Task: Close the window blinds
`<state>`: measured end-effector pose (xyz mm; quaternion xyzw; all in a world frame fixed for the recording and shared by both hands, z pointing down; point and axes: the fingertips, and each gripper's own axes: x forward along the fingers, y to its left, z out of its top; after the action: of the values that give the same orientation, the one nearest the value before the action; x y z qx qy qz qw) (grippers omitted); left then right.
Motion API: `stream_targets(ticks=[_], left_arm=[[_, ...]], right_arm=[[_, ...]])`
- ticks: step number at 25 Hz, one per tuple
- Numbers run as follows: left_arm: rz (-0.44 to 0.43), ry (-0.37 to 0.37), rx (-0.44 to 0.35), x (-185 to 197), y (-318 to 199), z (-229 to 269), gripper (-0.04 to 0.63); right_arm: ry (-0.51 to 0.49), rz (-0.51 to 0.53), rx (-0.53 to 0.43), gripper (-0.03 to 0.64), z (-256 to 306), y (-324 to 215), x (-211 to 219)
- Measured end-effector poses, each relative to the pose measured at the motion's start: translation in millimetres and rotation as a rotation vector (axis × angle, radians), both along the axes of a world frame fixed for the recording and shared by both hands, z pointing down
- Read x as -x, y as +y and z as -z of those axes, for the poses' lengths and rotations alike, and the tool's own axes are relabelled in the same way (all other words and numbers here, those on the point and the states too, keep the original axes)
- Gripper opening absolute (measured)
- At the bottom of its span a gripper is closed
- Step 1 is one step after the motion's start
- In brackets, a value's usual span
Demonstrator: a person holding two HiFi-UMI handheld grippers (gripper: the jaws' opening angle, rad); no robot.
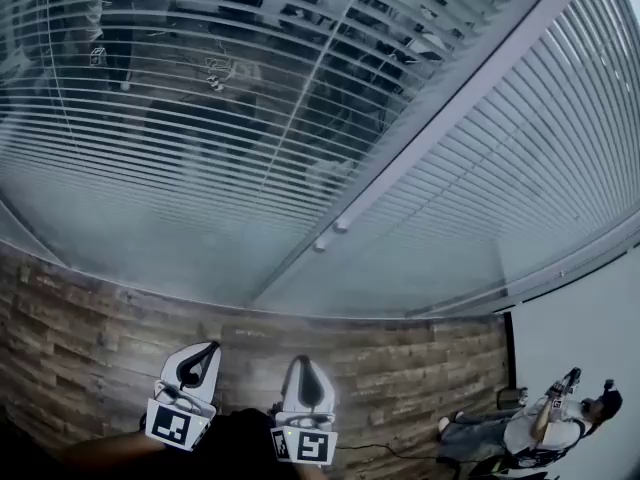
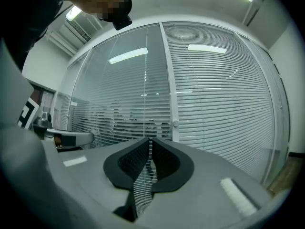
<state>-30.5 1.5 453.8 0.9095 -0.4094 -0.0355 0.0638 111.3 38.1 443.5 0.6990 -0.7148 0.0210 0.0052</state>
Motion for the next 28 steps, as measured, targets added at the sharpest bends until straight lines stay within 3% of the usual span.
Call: stream_targets(ticks=[6, 18, 28], left_arm=[[0.003, 0.013, -0.028, -6, -28, 4, 0.002], [0.141, -0.011, -0.039, -15, -74, 4, 0.002], [0.176, -0.023, -0.021, -22, -96, -11, 0.002]], right_arm=[[0.016, -0.021, -0.001, 0.054, -9, -45, -22], [0.107, 0.012, -0.005, 0.117, 0, -167, -88], [0.339, 0.016, 0.064, 0.155, -9, -229, -90]])
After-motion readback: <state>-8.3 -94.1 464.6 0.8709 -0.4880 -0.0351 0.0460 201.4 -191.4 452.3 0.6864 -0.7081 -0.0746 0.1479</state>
